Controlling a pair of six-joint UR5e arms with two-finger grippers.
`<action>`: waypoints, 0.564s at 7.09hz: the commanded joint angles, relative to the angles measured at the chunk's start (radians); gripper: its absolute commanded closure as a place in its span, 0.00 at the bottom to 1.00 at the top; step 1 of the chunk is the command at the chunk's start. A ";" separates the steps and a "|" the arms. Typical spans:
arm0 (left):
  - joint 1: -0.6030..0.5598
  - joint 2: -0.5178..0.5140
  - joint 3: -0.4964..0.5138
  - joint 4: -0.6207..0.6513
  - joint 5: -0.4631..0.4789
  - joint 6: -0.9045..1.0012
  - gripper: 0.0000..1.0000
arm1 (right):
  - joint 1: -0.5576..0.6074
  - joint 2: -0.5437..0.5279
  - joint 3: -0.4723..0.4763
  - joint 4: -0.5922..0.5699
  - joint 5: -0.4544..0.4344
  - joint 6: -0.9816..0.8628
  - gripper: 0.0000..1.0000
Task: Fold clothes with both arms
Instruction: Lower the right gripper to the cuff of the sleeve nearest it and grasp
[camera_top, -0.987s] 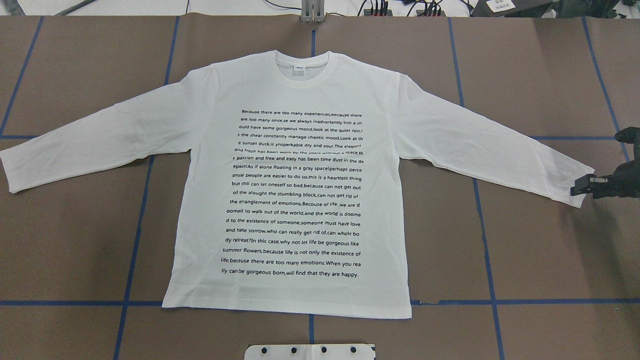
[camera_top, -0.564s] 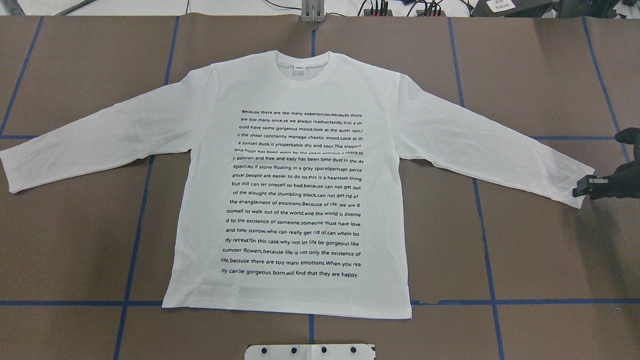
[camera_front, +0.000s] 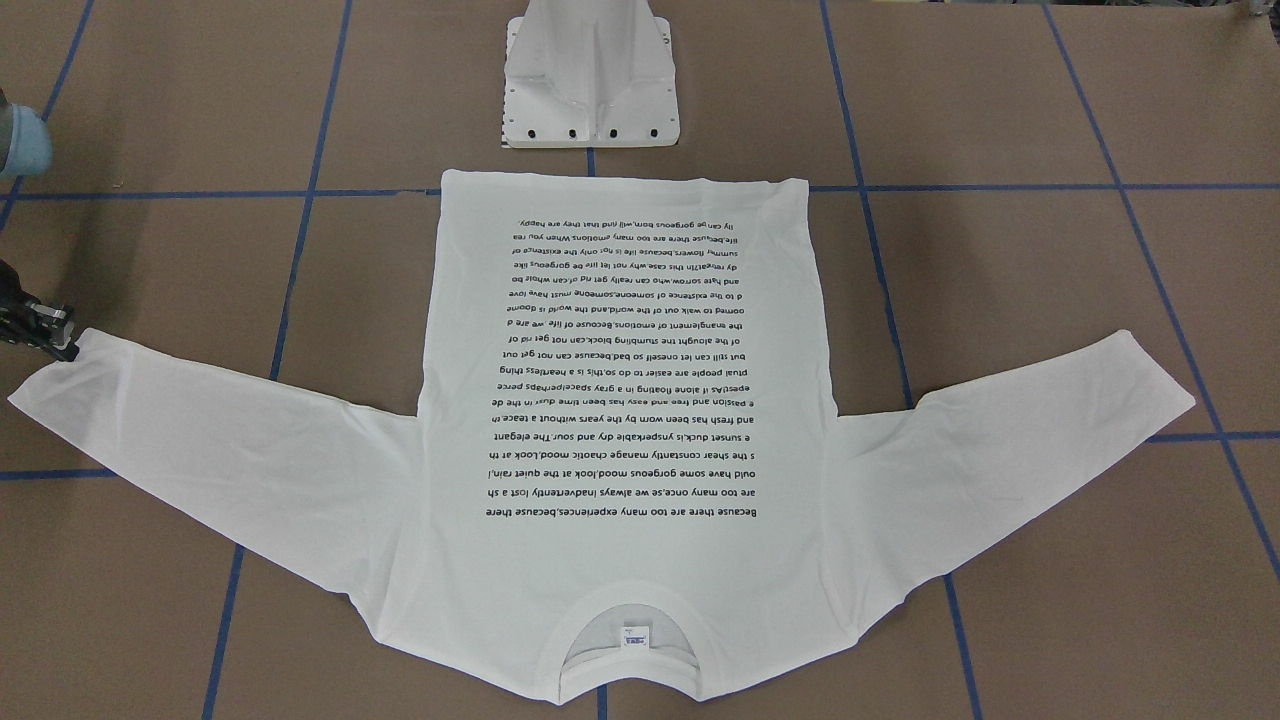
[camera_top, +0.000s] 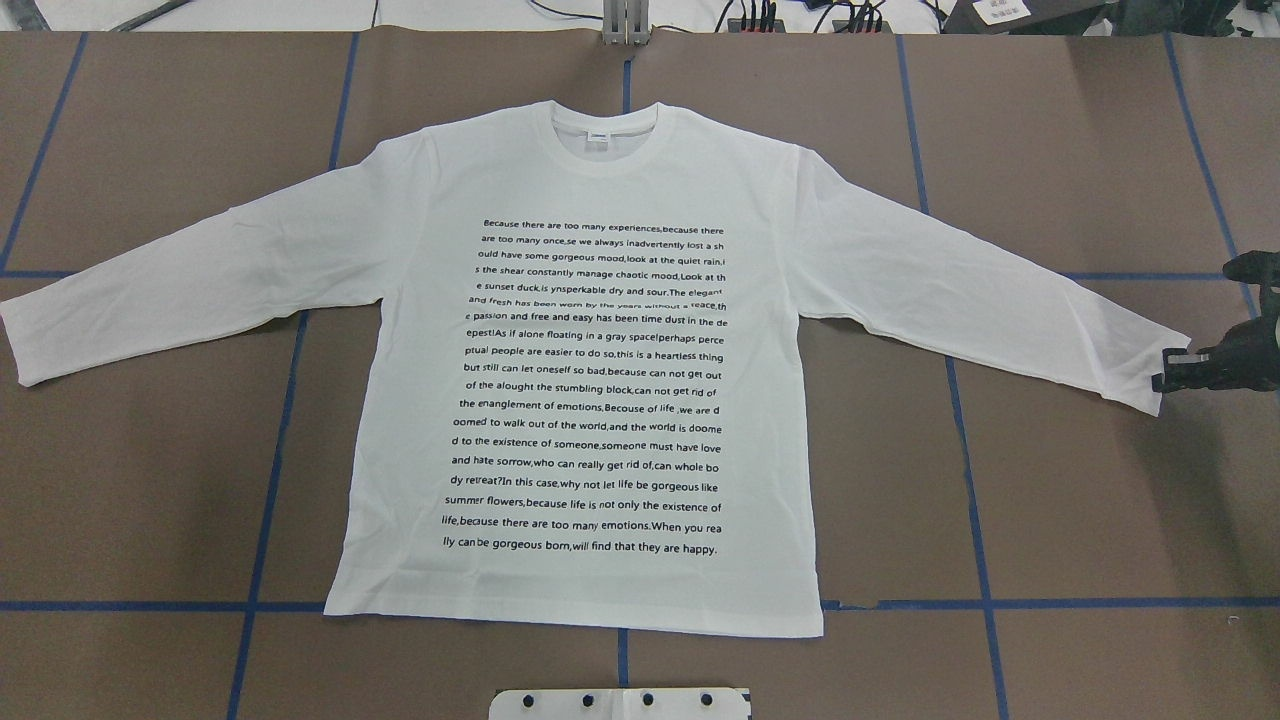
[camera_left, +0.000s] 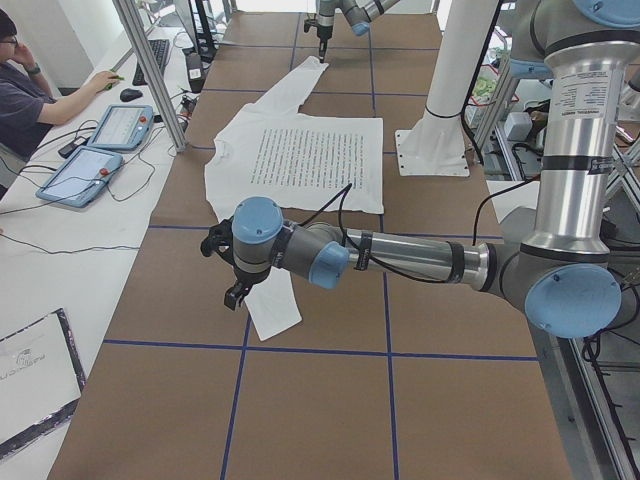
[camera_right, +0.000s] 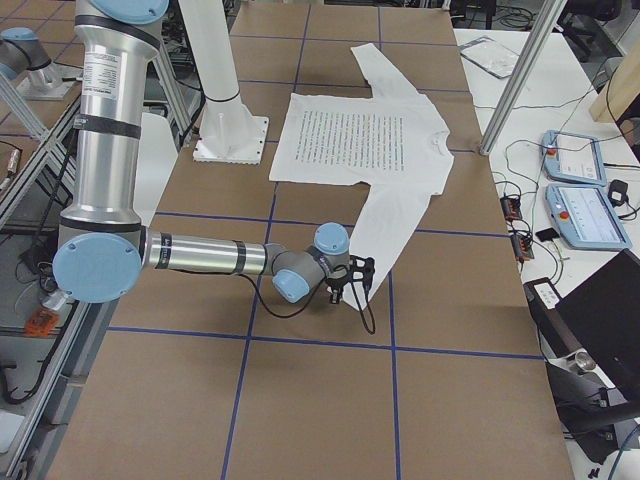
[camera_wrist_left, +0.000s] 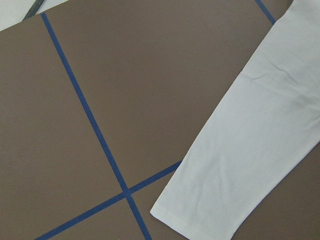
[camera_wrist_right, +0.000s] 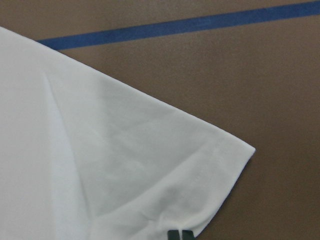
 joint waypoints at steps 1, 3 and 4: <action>0.000 -0.001 0.001 0.000 0.000 0.000 0.00 | 0.015 0.005 0.020 -0.001 0.001 0.002 1.00; 0.000 -0.001 0.001 0.000 0.000 0.000 0.00 | 0.098 -0.010 0.130 -0.001 0.070 0.002 1.00; 0.000 -0.001 0.001 0.000 0.000 0.000 0.00 | 0.138 -0.001 0.184 0.001 0.129 0.002 1.00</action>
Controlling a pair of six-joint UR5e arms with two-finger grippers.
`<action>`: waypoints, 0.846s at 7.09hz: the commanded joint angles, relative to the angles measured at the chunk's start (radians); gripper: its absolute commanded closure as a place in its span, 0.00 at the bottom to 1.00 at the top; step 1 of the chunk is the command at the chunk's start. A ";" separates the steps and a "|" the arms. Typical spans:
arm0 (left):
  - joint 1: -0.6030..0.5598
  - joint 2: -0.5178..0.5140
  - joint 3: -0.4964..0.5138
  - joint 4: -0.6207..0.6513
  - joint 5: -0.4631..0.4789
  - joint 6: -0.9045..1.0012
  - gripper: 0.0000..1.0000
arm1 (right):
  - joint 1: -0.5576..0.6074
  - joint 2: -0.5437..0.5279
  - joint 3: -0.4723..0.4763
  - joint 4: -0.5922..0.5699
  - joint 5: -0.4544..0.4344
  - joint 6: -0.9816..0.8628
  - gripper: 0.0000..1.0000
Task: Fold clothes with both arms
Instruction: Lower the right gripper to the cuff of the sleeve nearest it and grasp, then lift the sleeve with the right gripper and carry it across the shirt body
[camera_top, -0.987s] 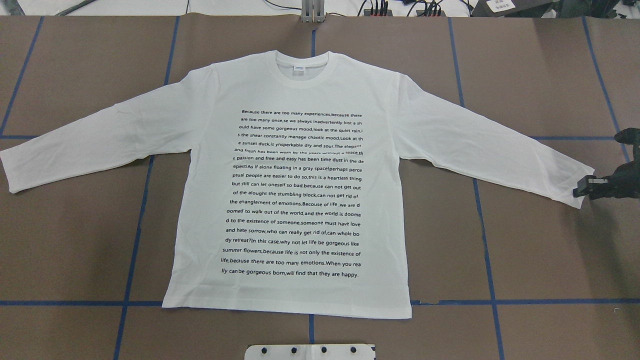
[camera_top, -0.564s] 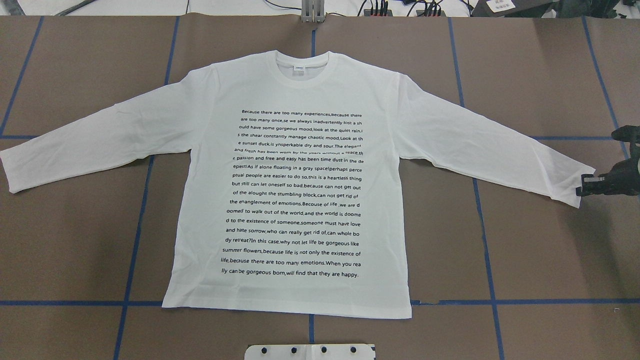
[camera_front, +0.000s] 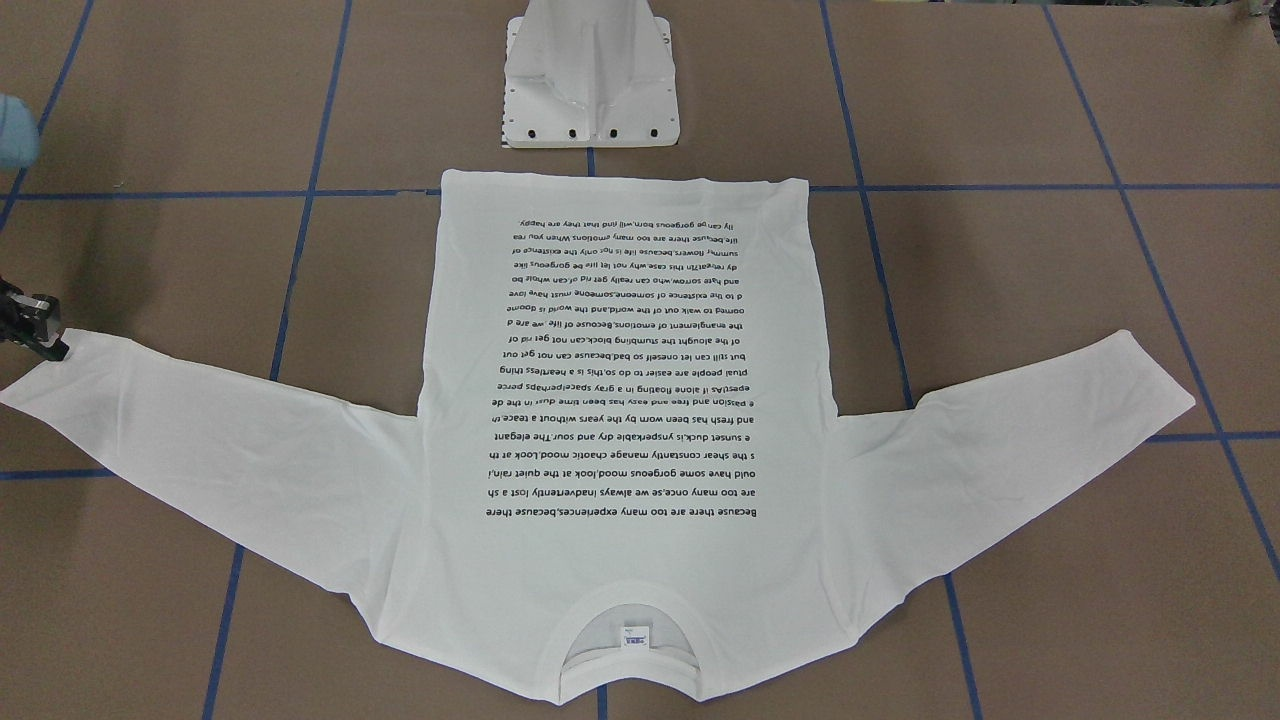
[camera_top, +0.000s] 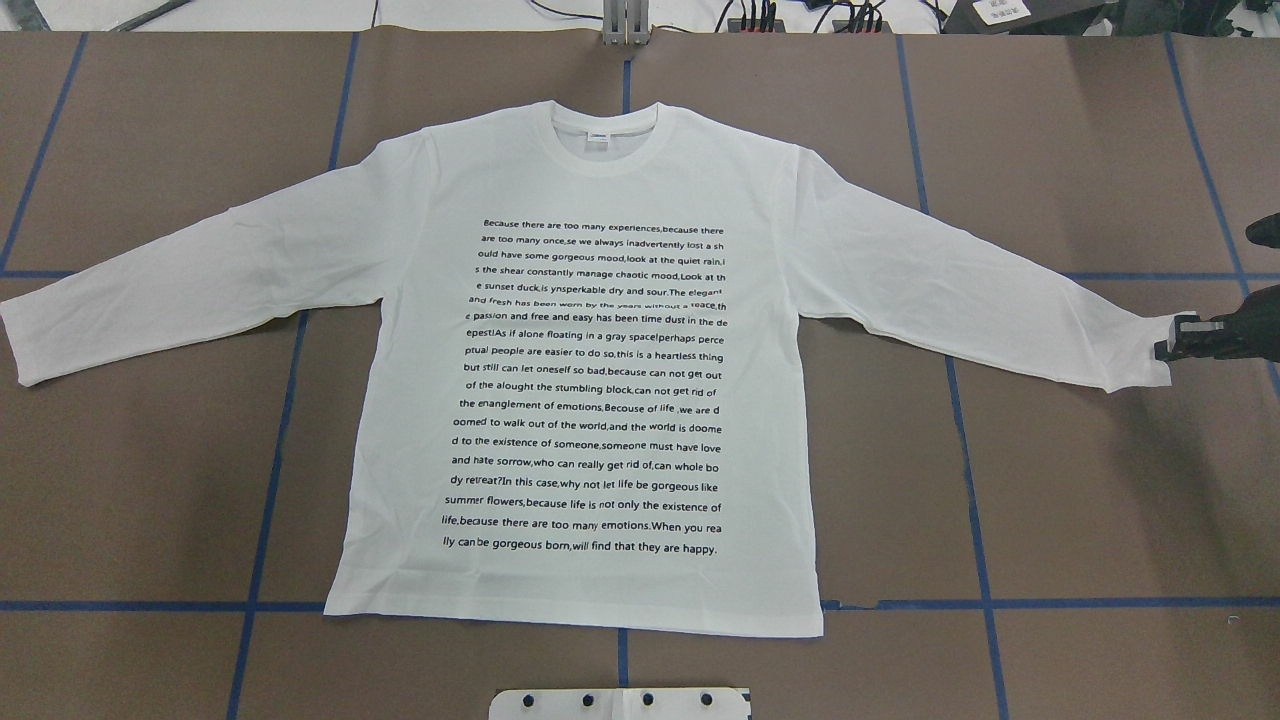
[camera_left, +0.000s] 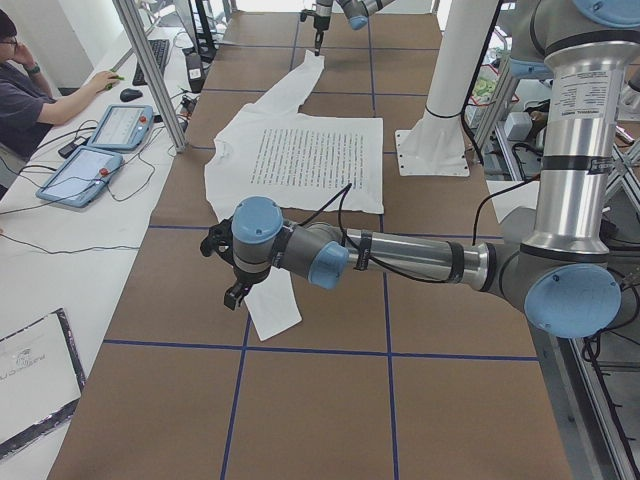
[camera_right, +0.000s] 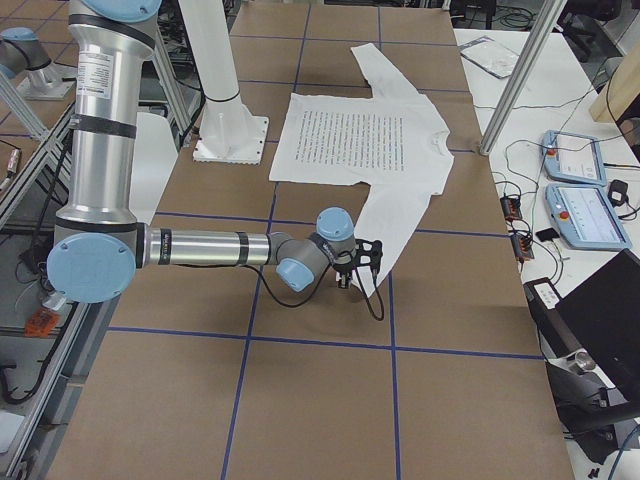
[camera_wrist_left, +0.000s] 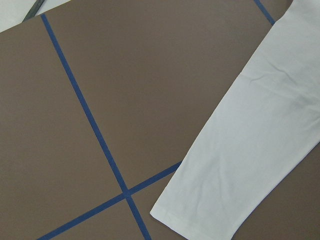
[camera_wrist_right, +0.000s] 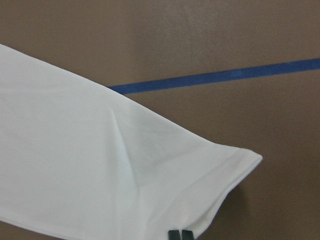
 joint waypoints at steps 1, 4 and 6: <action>0.000 0.001 0.000 0.000 0.000 0.000 0.00 | 0.060 0.021 0.137 0.001 0.111 0.005 1.00; -0.002 0.004 0.005 0.000 0.000 0.002 0.00 | 0.059 0.274 0.190 -0.051 0.220 0.195 1.00; -0.002 0.006 0.002 -0.002 0.000 0.002 0.00 | 0.034 0.513 0.185 -0.127 0.246 0.372 1.00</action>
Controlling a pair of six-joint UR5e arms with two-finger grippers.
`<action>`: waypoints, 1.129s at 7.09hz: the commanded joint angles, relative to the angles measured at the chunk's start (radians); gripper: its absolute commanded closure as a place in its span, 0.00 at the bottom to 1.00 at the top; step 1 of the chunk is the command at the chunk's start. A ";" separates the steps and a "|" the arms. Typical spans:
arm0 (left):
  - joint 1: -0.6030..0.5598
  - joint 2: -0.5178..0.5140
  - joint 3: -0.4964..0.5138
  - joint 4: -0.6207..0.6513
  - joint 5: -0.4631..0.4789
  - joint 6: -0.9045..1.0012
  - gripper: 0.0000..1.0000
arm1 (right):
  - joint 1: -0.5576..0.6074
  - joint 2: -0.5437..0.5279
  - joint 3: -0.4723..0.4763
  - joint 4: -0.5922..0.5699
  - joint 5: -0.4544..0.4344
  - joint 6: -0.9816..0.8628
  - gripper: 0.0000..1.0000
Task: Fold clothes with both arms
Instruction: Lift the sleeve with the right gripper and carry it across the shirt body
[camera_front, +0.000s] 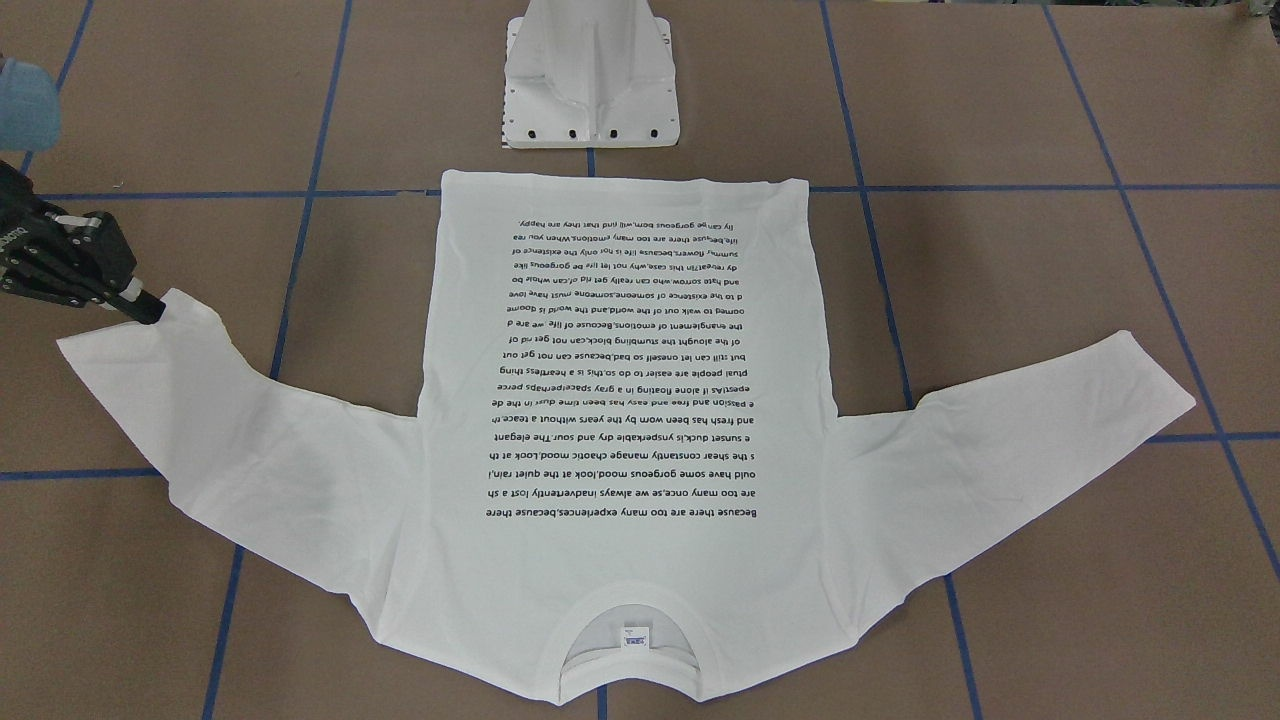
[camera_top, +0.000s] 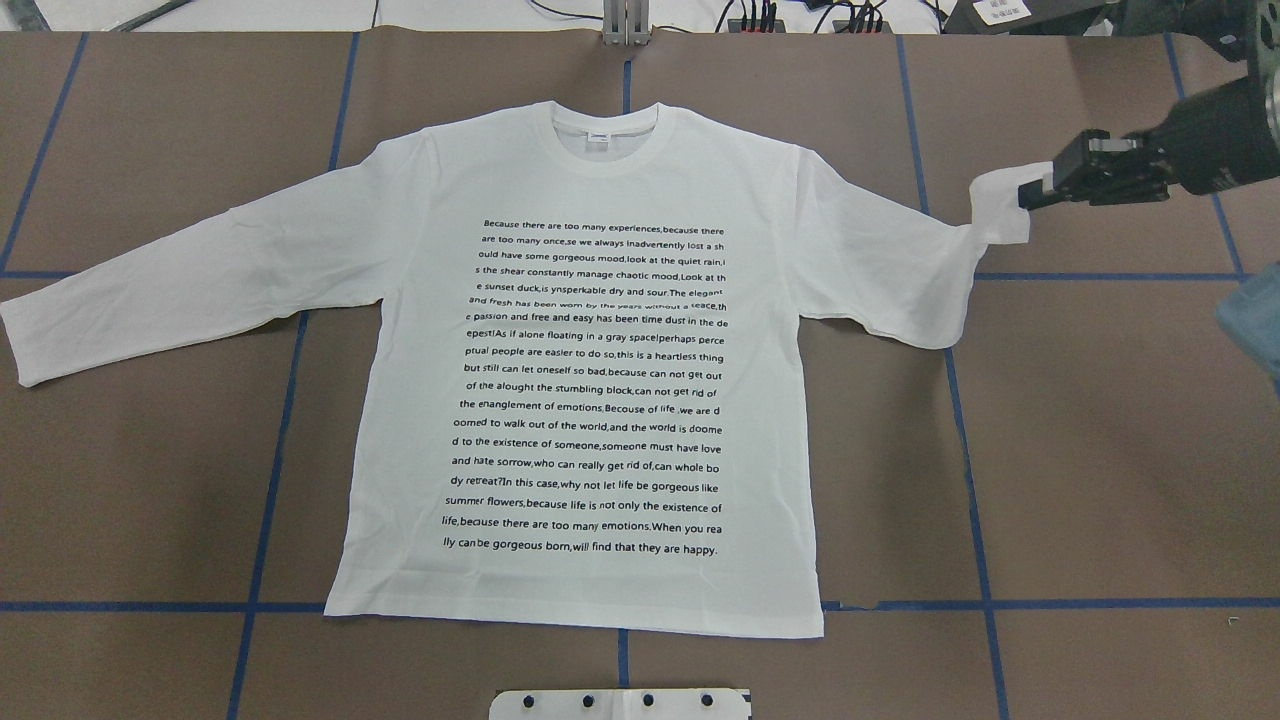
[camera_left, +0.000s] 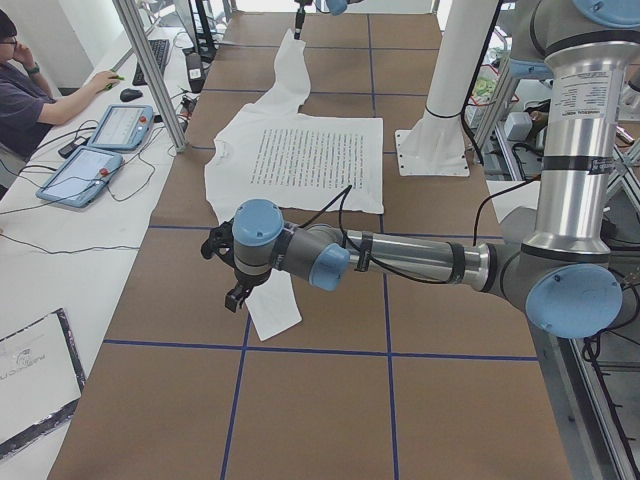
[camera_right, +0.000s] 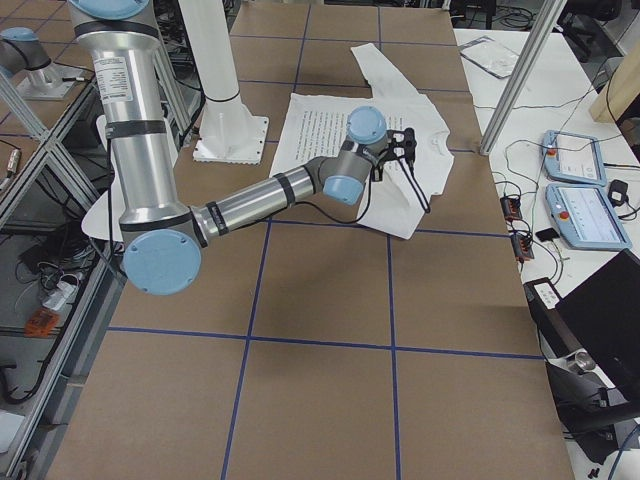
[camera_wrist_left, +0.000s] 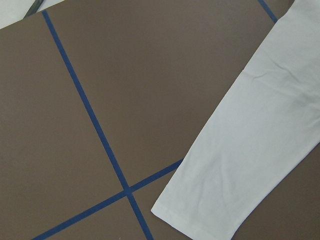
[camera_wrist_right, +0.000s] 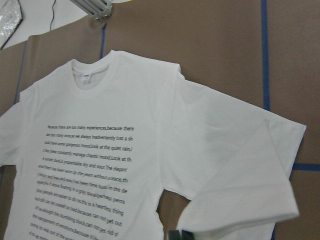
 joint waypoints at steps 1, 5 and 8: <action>0.000 0.002 0.000 -0.006 0.000 0.000 0.00 | -0.036 0.276 0.001 -0.117 0.010 0.189 1.00; -0.002 0.007 -0.001 -0.006 0.000 -0.001 0.00 | -0.225 0.517 -0.006 -0.263 -0.210 0.222 1.00; 0.000 0.006 0.000 -0.006 0.002 -0.003 0.00 | -0.451 0.586 -0.170 -0.262 -0.528 0.213 1.00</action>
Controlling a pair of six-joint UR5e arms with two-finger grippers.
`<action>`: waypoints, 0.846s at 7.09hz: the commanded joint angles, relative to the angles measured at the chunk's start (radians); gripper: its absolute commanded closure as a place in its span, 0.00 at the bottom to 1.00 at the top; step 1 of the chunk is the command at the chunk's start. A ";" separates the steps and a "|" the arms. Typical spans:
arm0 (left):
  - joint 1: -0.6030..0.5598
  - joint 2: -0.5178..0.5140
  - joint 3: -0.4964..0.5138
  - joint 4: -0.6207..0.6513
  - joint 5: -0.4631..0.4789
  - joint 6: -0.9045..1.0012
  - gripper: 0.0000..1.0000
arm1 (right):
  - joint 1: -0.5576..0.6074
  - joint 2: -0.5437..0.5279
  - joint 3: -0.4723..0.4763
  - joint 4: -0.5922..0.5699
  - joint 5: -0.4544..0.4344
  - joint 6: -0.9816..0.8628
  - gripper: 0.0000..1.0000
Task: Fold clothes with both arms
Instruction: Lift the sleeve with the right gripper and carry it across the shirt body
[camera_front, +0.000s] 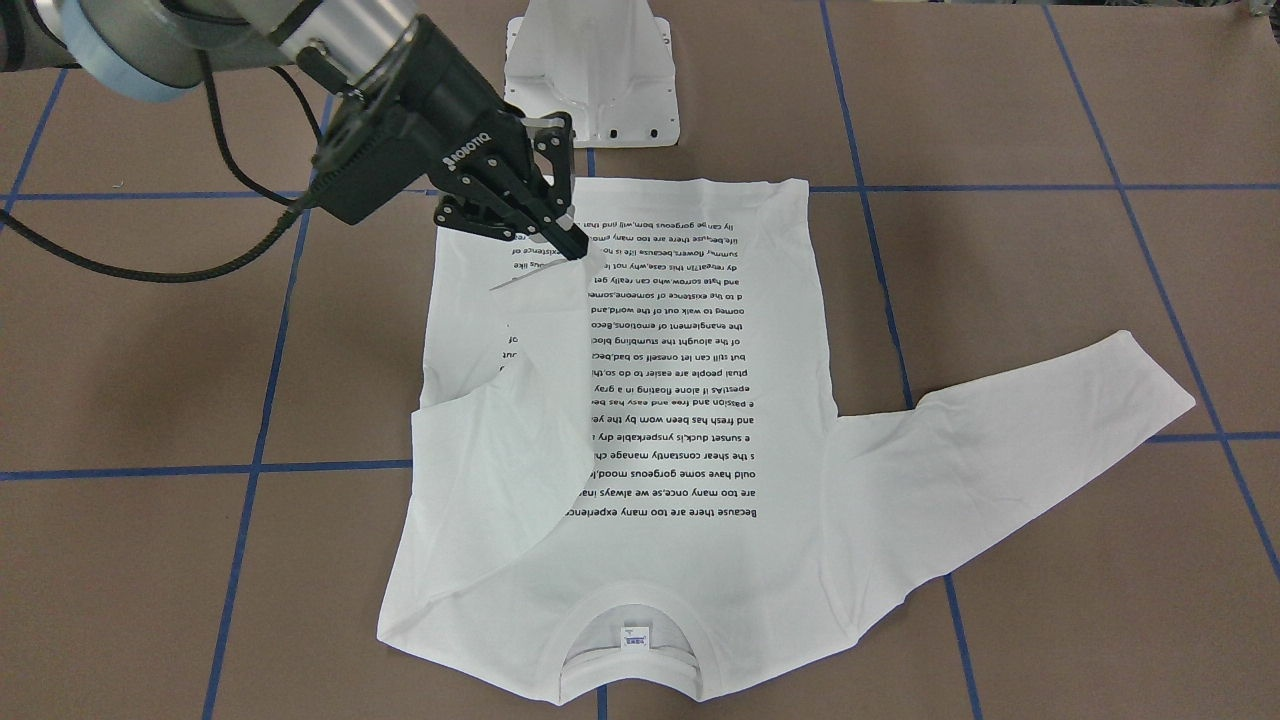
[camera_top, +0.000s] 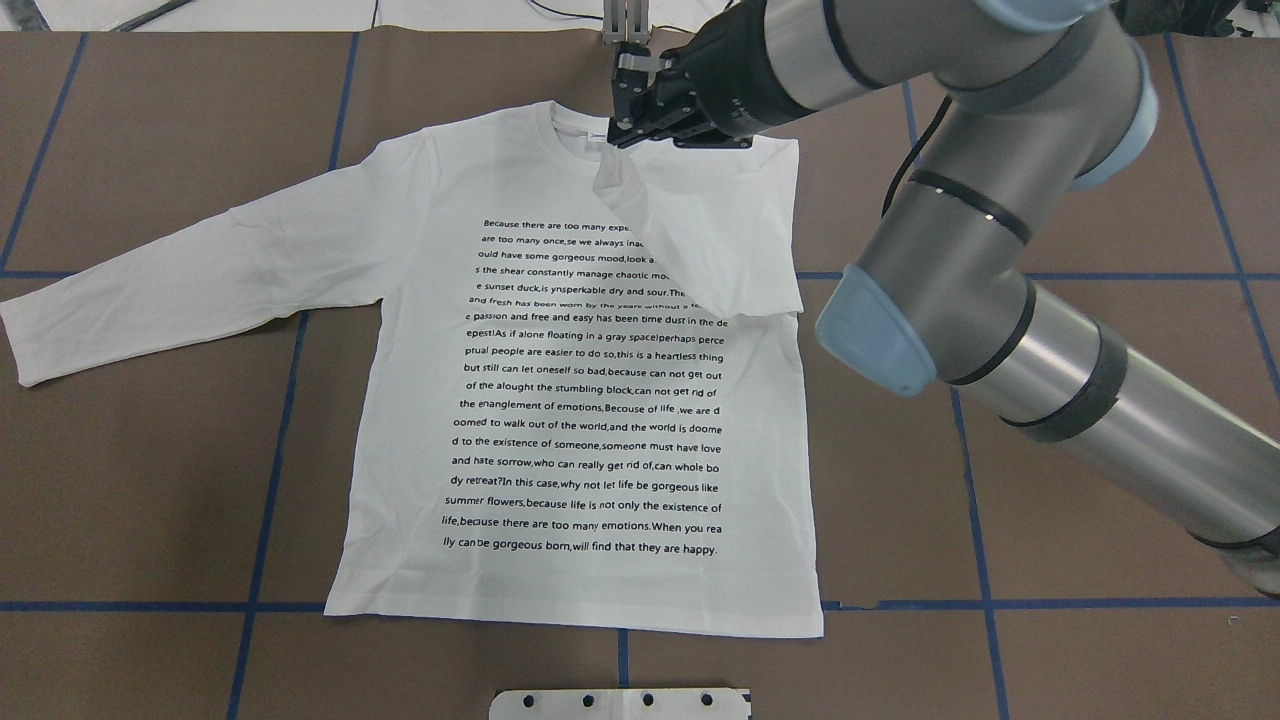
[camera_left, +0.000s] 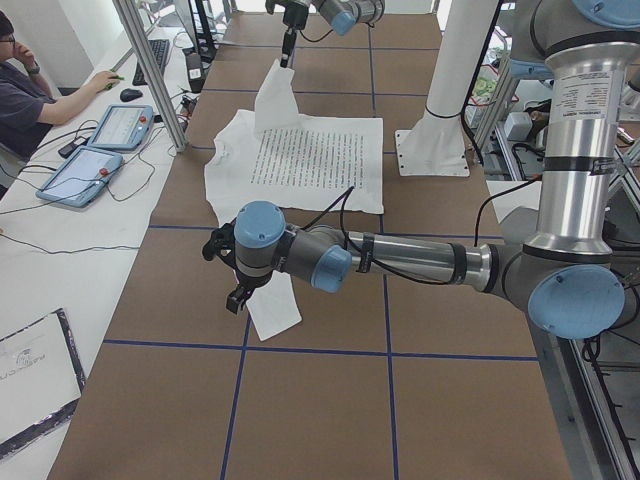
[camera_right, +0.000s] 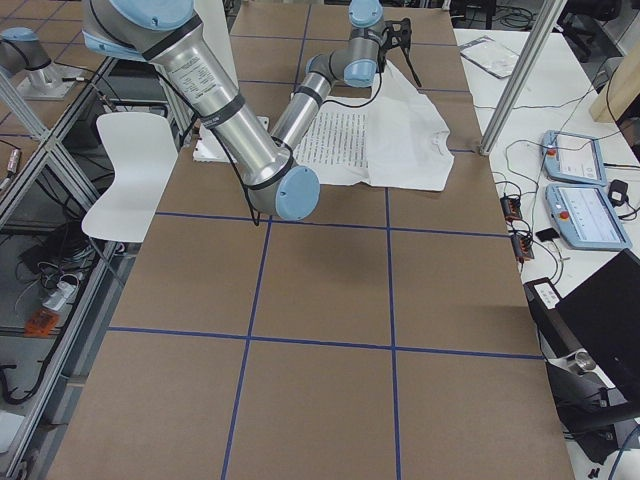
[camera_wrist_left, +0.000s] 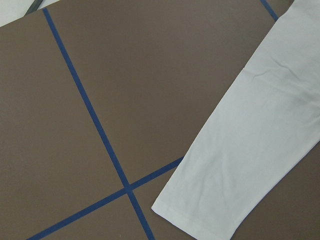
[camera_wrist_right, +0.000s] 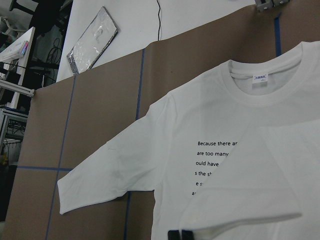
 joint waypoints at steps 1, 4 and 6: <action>0.001 -0.003 0.003 0.000 0.001 -0.007 0.00 | -0.100 0.150 -0.284 0.000 -0.130 -0.006 1.00; 0.001 -0.006 0.013 -0.002 0.000 -0.019 0.00 | -0.152 0.354 -0.697 0.006 -0.153 -0.139 1.00; 0.001 -0.007 0.018 -0.002 0.000 -0.020 0.00 | -0.221 0.366 -0.701 0.003 -0.154 -0.184 1.00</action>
